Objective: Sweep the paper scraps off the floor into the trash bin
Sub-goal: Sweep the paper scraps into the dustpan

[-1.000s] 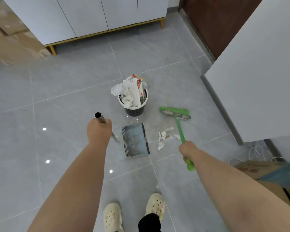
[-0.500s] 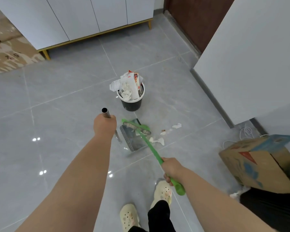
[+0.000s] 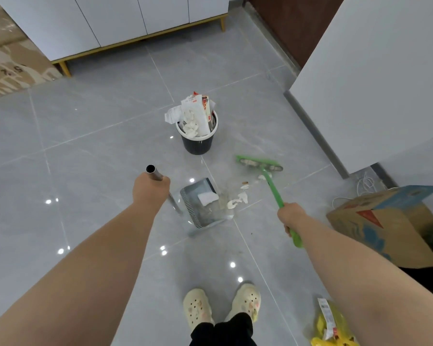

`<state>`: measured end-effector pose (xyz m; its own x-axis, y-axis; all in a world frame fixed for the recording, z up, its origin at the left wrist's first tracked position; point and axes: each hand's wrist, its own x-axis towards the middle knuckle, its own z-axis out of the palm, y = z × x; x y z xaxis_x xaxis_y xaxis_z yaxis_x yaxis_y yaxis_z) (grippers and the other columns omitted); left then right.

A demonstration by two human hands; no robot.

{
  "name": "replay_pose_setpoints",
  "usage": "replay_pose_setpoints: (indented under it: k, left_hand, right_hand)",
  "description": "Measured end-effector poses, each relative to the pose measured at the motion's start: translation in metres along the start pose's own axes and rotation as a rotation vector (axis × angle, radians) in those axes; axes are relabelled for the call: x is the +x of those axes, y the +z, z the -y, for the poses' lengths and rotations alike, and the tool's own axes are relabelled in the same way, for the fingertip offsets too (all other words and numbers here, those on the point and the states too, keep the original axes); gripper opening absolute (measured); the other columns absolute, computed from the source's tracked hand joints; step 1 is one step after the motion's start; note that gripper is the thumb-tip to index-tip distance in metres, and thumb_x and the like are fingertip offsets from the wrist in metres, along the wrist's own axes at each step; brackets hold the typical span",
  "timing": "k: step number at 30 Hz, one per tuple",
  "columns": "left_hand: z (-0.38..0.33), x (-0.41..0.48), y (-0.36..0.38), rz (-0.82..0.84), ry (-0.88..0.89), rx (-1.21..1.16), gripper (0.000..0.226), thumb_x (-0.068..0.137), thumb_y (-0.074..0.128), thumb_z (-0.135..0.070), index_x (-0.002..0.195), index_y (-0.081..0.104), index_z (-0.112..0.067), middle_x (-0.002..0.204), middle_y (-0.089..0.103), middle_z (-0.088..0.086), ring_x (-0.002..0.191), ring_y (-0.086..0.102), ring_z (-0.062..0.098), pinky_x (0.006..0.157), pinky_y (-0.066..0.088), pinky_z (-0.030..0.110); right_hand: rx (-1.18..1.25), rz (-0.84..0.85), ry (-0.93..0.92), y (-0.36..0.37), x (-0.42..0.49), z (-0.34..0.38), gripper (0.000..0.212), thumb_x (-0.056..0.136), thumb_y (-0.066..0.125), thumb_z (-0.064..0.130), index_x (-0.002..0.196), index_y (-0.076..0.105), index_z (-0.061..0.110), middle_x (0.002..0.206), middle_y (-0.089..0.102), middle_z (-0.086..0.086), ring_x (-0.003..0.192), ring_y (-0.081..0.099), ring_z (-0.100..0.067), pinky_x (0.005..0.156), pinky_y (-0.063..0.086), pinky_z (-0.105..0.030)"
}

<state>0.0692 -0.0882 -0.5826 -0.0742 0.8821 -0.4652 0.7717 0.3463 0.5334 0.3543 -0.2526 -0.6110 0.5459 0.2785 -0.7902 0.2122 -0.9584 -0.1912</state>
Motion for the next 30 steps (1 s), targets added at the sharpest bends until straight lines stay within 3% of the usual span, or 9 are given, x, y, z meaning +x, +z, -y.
replay_pose_setpoints:
  k: [3, 6, 9, 12, 21, 26, 30]
  left_hand:
    - [-0.005, -0.008, 0.008, -0.019, 0.012, 0.009, 0.027, 0.084, 0.046, -0.014, 0.058, 0.04, -0.009, 0.057, 0.042, 0.005, 0.057, 0.043, 0.027, 0.052, 0.032, 0.026]
    - [-0.012, -0.013, 0.011, -0.023, 0.002, -0.015, 0.026, 0.085, 0.048, -0.016, 0.06, 0.044, -0.009, 0.059, 0.046, 0.005, 0.062, 0.049, 0.03, 0.058, 0.037, 0.029]
    - [-0.015, -0.02, 0.01, -0.004, -0.006, -0.023, 0.028, 0.086, 0.048, -0.018, 0.06, 0.044, -0.011, 0.058, 0.045, 0.004, 0.061, 0.048, 0.029, 0.055, 0.036, 0.027]
    - [-0.013, -0.025, 0.01, 0.008, 0.002, -0.03, 0.03, 0.087, 0.048, -0.018, 0.058, 0.041, -0.012, 0.057, 0.044, 0.003, 0.059, 0.045, 0.027, 0.052, 0.033, 0.026]
    - [0.006, -0.026, -0.01, 0.043, 0.014, 0.007, 0.028, 0.085, 0.046, -0.015, 0.059, 0.035, -0.012, 0.056, 0.036, 0.002, 0.053, 0.035, 0.023, 0.048, 0.026, 0.024]
    - [0.028, -0.034, -0.013, 0.045, 0.027, 0.011, 0.025, 0.084, 0.048, -0.014, 0.062, 0.038, -0.011, 0.057, 0.036, 0.004, 0.052, 0.034, 0.023, 0.051, 0.028, 0.025]
    - [0.029, -0.044, -0.008, 0.017, 0.018, 0.014, 0.025, 0.083, 0.047, -0.014, 0.06, 0.037, -0.011, 0.057, 0.036, 0.004, 0.054, 0.035, 0.024, 0.051, 0.027, 0.027]
  right_hand:
    - [0.032, 0.092, 0.075, 0.027, -0.009, -0.001, 0.036, 0.094, 0.033, 0.008, 0.126, 0.044, -0.005, 0.062, 0.047, -0.015, 0.043, 0.043, -0.02, 0.042, 0.035, -0.023]
    - [-0.007, 0.206, 0.012, 0.074, -0.044, -0.005, 0.036, 0.092, 0.033, 0.005, 0.125, 0.044, -0.004, 0.059, 0.048, -0.011, 0.044, 0.045, -0.021, 0.04, 0.036, -0.026]
    - [-0.003, 0.304, -0.018, 0.107, -0.085, 0.002, 0.037, 0.093, 0.031, 0.008, 0.128, 0.044, 0.0, 0.064, 0.047, -0.007, 0.045, 0.046, -0.019, 0.042, 0.037, -0.026]
    - [0.172, 0.373, 0.032, 0.106, -0.106, 0.006, 0.043, 0.094, 0.025, 0.008, 0.134, 0.041, 0.009, 0.06, 0.047, -0.01, 0.043, 0.043, -0.019, 0.042, 0.037, -0.024]
    - [0.336, 0.241, 0.092, 0.038, -0.104, -0.061, 0.053, 0.097, 0.024, 0.016, 0.145, 0.032, 0.035, 0.063, 0.044, -0.009, 0.043, 0.036, -0.015, 0.04, 0.033, -0.016]
    - [0.362, 0.178, 0.192, 0.052, -0.096, -0.064, 0.043, 0.098, 0.025, 0.013, 0.138, 0.041, 0.018, 0.064, 0.045, -0.011, 0.043, 0.037, -0.017, 0.041, 0.032, -0.02]
    - [0.413, 0.289, 0.201, 0.085, -0.123, -0.059, 0.04, 0.099, 0.025, 0.013, 0.136, 0.041, 0.015, 0.06, 0.044, -0.01, 0.038, 0.038, -0.017, 0.037, 0.032, -0.02]
